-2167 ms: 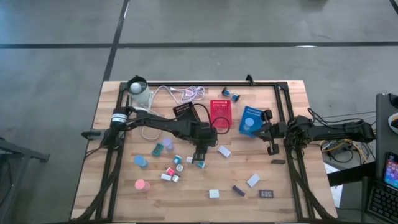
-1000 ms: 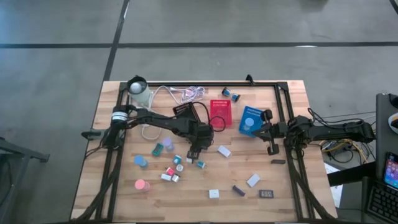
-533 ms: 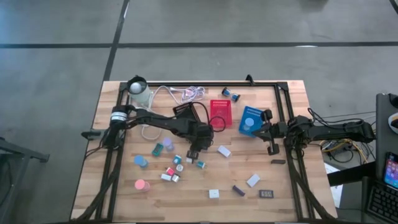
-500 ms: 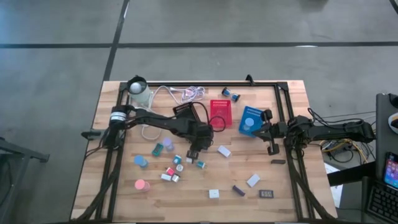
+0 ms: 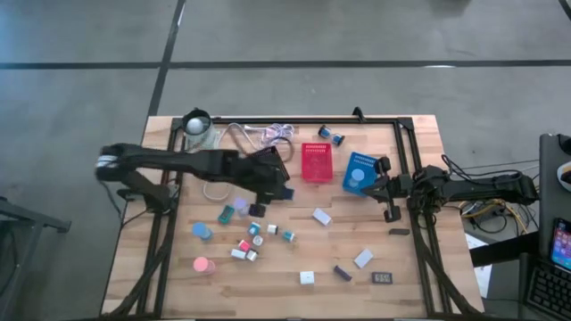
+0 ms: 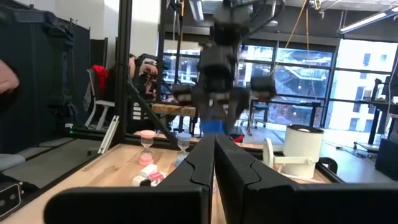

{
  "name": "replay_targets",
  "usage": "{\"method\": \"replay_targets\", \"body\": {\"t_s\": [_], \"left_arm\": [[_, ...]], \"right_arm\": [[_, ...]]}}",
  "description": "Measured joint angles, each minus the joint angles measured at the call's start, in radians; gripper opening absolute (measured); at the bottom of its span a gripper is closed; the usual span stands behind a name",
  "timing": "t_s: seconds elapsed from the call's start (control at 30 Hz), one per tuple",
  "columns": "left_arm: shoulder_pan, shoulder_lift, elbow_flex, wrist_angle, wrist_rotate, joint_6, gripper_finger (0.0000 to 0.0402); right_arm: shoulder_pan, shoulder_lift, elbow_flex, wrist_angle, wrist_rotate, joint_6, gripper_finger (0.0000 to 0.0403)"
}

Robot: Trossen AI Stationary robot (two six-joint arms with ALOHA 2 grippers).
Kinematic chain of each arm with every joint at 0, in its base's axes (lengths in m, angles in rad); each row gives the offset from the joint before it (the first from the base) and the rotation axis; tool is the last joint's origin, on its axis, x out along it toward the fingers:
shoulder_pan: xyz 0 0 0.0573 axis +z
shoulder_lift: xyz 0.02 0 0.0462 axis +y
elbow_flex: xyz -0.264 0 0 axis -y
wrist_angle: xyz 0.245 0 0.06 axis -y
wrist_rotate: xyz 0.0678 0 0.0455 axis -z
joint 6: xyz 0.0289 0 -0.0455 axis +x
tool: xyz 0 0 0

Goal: Pick & Place Office items
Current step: Put the blue digital clock into the red bin

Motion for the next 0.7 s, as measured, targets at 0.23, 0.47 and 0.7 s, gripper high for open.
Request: {"method": "replay_targets", "body": {"t_s": [0.23,0.47,0.7], "left_arm": [[0.003,-0.325,-0.226,0.187,-0.008,-0.03,0.0151],[0.029,-0.647,-0.499,0.384,-0.012,-0.092,0.0151],[0.038,-0.869,-0.748,0.634,-0.031,-0.183,0.0151]], "right_arm": [[0.0,0.0,0.0,0.0,0.0,-0.001,0.0008],[0.0,0.0,0.0,0.0,0.0,-0.001,0.0008],[0.0,0.0,0.0,-0.001,0.0,-0.002,0.0008]]}}
